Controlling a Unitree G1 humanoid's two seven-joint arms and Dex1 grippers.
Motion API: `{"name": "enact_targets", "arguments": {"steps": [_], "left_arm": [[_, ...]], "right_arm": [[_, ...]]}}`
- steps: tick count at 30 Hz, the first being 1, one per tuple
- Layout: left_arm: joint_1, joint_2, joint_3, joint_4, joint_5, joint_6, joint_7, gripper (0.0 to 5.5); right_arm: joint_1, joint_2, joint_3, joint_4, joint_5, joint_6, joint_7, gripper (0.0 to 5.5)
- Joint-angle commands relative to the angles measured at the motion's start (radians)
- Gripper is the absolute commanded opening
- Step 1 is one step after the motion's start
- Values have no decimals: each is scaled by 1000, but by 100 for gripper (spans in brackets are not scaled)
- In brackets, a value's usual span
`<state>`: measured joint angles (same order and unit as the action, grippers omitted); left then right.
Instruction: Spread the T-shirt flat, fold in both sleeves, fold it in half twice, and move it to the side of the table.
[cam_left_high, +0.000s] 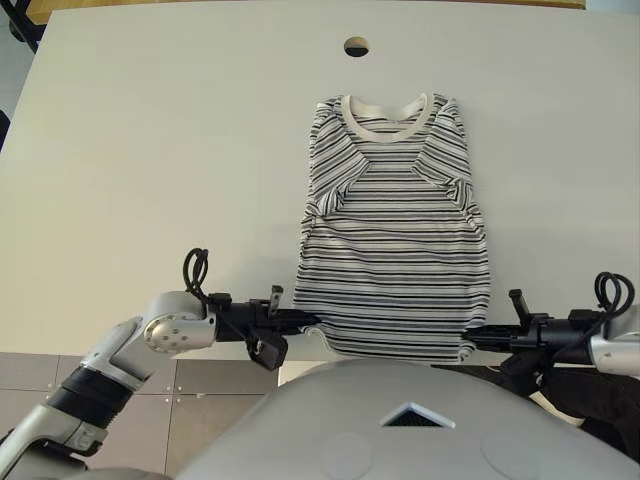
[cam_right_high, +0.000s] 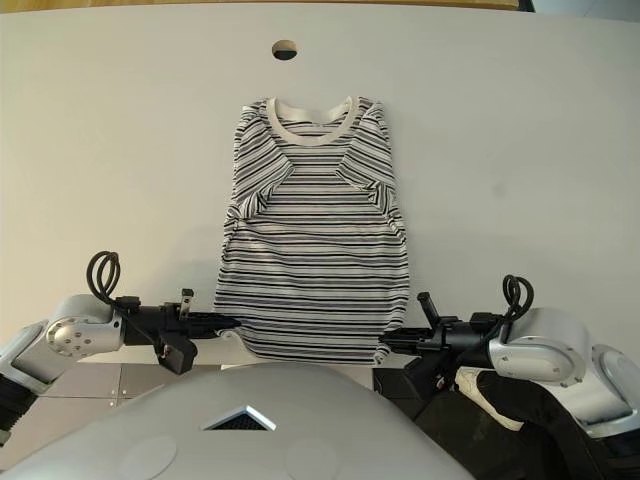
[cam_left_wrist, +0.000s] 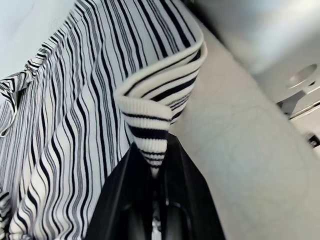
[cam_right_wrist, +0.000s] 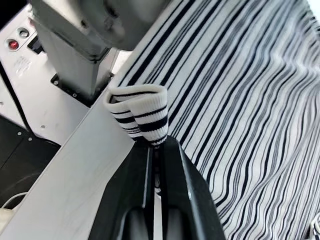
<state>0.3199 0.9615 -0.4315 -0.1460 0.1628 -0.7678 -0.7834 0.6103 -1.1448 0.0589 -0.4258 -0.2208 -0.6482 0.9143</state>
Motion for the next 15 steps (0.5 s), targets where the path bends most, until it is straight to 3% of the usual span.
{"name": "enact_targets", "arguments": {"steps": [1,4,8,15], "left_arm": [[34,22,44,-75,-243,32,-9,10],[-29,-51,81,-42,-335,71,7,10],[-177,-184,153,45,-315,151,90,10],[-504,-411,175,404,-82,235,286,10]], "right_arm": [[71,74,-131,6,186,17,-84,13],[52,140,-176,81,290,-3,-126,13],[-138,256,-131,190,294,-7,-189,13],[-583,522,-73,431,29,160,-491,13]]}}
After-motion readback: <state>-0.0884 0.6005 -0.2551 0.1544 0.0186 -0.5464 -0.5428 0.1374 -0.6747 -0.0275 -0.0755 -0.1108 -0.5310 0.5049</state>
